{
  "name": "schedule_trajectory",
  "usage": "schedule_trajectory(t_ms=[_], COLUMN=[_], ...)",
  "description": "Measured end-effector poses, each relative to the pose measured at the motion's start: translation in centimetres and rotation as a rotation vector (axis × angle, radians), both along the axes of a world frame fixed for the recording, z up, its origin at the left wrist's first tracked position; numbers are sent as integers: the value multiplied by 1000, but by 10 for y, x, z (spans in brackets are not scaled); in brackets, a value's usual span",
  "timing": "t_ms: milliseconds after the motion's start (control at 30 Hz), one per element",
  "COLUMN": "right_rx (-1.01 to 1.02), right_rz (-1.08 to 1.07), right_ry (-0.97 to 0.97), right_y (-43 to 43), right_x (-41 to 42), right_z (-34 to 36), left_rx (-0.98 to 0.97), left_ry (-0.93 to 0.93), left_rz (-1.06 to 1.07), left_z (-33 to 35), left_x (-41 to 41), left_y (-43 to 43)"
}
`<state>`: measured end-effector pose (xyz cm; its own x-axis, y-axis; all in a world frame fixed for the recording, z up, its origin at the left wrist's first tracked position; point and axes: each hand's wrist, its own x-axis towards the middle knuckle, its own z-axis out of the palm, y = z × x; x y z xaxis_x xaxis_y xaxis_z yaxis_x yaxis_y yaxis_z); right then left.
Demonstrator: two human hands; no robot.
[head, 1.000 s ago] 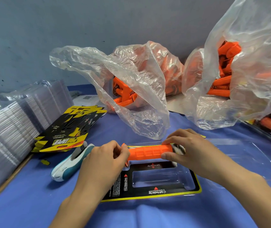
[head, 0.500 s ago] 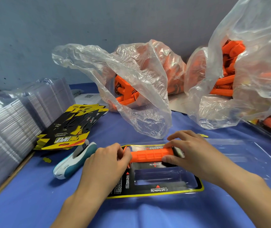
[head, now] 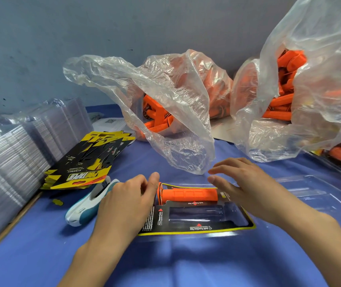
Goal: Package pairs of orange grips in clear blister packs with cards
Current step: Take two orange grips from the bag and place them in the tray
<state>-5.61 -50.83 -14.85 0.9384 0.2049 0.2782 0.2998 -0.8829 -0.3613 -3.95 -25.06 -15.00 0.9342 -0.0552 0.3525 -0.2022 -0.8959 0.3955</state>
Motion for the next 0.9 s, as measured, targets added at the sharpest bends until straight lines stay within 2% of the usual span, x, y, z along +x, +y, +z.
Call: schedule_trajectory(t_ms=[300, 467, 600, 667, 767, 833, 900], right_rx=[194, 419, 643, 766, 948, 1144, 1297], right_rz=[-85, -154, -281, -378, -593, -632, -618], right_ry=[-40, -70, -102, -137, -141, -85, -38], right_y=[-29, -55, -79, -93, -117, -129, -138], right_x=[14, 26, 31, 32, 35, 38, 41], right_z=[17, 30, 37, 37, 34, 32, 32], left_rx=[-151, -262, -247, -263, -312, -268, -172], left_ry=[-112, -141, -27, 42, 198, 298, 291], left_rz=[-68, -434, -695, -748, -692, -657, -619], left_z=[36, 72, 80, 75, 64, 55, 48], left_x=[2, 8, 27, 45, 84, 114, 147], left_y=[-7, -94, -197, -245, -306, -340, -366])
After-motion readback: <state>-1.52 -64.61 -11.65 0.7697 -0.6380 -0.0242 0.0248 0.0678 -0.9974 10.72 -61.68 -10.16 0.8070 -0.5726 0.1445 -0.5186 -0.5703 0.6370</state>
